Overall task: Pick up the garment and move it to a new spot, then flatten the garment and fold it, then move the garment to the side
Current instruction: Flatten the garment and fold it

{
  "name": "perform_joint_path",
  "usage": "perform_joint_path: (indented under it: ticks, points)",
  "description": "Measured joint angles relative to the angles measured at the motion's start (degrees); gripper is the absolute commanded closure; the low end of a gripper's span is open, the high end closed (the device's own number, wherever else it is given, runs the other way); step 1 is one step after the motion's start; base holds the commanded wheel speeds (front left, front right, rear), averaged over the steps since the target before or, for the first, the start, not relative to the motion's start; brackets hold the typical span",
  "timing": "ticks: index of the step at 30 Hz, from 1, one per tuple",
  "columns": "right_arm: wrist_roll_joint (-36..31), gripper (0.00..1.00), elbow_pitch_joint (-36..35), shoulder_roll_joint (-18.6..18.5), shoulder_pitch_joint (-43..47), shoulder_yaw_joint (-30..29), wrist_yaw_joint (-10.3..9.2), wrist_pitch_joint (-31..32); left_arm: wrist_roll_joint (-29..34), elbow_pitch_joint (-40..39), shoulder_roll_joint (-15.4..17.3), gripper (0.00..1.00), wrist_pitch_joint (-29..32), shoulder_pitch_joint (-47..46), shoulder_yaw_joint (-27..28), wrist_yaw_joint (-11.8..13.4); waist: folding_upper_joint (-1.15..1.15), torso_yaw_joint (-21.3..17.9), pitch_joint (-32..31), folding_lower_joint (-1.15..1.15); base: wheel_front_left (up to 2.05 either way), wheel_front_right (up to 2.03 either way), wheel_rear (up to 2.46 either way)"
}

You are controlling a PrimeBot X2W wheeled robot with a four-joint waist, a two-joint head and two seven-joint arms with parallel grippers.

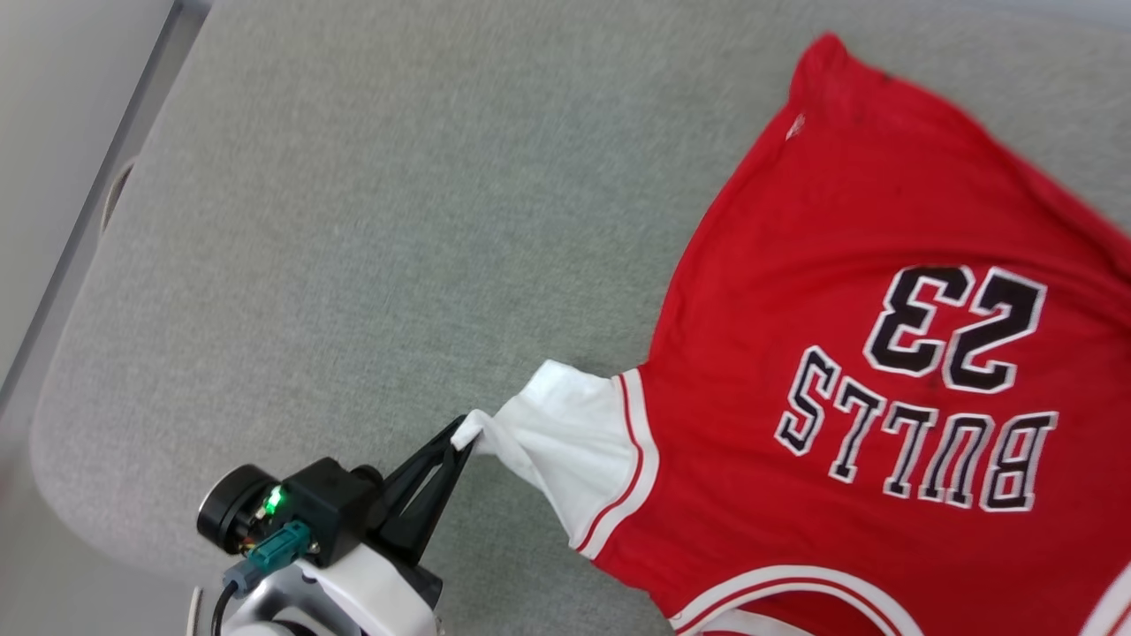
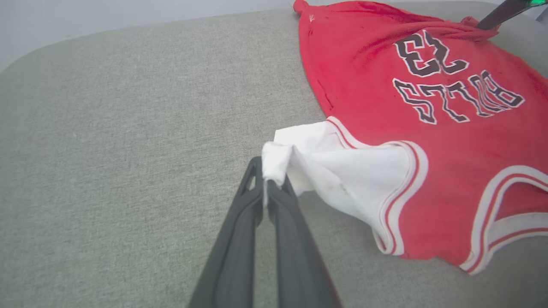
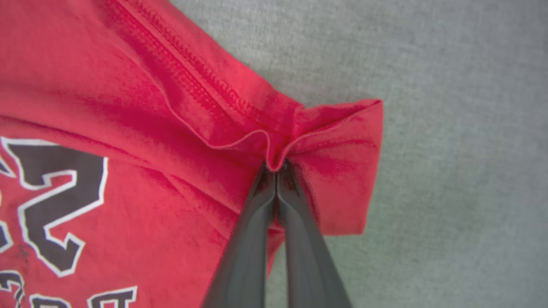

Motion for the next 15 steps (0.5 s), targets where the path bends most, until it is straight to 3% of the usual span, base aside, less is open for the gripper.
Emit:
perform_joint_path:
  ticks: [15]
  points:
    - [8.12,1.0,-4.04,2.5,21.7,-1.26,0.01,-2.94,-2.53,1.27,0.24,1.0,-0.96,7.5,0.74,3.55,0.0,-8.76,-14.61,-0.01,0.0,0.0,0.0]
